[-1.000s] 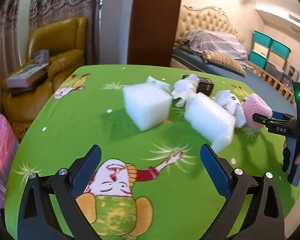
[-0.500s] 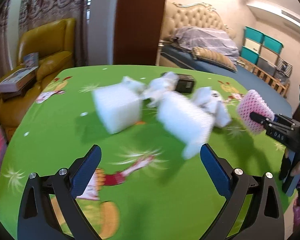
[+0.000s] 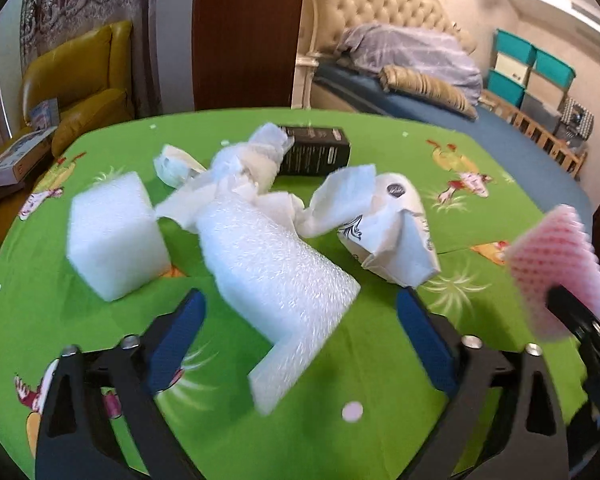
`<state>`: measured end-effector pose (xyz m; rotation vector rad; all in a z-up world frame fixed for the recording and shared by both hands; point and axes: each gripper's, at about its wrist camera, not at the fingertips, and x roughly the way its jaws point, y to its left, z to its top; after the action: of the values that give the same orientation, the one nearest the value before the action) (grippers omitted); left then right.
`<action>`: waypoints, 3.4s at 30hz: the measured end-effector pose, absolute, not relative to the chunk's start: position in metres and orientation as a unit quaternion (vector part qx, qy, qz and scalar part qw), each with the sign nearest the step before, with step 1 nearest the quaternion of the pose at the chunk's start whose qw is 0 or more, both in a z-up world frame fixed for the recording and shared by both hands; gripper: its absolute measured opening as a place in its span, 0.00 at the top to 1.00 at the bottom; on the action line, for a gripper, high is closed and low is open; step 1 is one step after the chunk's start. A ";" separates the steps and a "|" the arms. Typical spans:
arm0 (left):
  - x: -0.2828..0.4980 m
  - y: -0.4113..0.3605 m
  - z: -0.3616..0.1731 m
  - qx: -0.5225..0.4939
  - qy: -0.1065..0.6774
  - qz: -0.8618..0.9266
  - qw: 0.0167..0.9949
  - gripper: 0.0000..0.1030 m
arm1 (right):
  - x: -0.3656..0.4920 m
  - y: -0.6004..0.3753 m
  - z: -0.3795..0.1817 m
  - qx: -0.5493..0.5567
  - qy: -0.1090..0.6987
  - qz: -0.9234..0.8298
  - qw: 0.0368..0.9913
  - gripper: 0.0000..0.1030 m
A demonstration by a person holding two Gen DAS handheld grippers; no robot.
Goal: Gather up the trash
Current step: 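Grasp the long white foam strip with the left gripper, then carry the foam strip and pink foam net over to the pink bin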
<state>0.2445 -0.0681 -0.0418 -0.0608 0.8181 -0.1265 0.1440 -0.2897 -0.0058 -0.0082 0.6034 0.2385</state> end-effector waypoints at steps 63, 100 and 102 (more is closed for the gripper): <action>0.055 0.044 -0.030 0.019 0.250 -0.052 0.967 0.52 | 0.085 -0.145 0.012 -0.088 0.295 0.254 0.917 0.60; -0.008 0.259 0.030 0.009 0.214 0.144 0.966 0.52 | 0.105 0.101 0.074 -0.154 0.253 0.441 0.847 0.59; -0.008 0.280 0.029 0.000 0.220 0.162 0.962 0.52 | 0.109 0.119 0.076 -0.150 0.253 0.452 0.842 0.58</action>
<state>-0.0075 0.2802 0.0292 0.0006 0.4455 0.3277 0.1086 0.1186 0.0761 -0.3174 0.5343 0.9546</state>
